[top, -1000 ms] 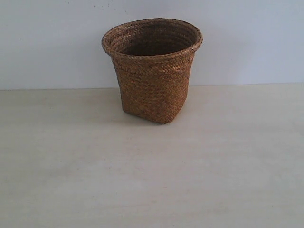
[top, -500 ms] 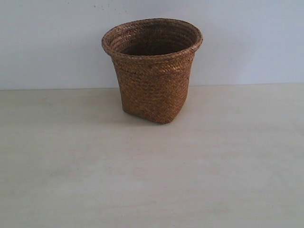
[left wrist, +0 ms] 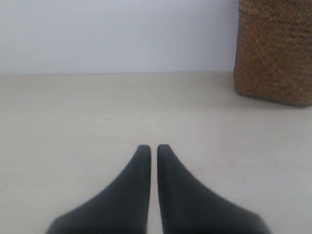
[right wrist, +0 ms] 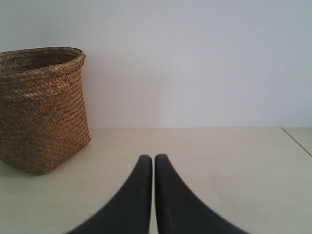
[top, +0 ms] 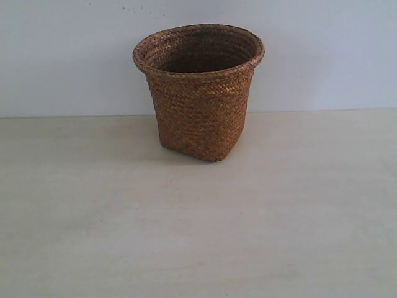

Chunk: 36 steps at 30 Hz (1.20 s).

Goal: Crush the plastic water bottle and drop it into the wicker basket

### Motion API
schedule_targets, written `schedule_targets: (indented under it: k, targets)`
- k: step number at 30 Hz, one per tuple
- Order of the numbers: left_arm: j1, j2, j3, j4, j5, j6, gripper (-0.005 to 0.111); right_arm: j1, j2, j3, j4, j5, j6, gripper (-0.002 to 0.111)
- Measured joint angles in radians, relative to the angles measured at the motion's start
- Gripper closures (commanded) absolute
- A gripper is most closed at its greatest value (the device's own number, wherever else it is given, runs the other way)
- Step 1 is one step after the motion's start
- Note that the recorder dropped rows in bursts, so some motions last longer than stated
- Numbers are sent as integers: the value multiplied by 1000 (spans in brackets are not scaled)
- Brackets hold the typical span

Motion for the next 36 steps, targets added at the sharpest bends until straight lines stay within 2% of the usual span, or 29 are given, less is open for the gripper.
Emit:
schedule_targets:
  k: [6, 20, 36]
  targets:
    - [0, 0, 0, 0, 0, 0, 103, 0, -80, 90, 6, 23, 0, 109]
    - [0, 0, 0, 0, 0, 0, 103, 0, -83, 94, -7, 202, -2, 109]
    - [0, 0, 0, 0, 0, 0, 103, 0, -83, 95, -11, 235, -2, 109]
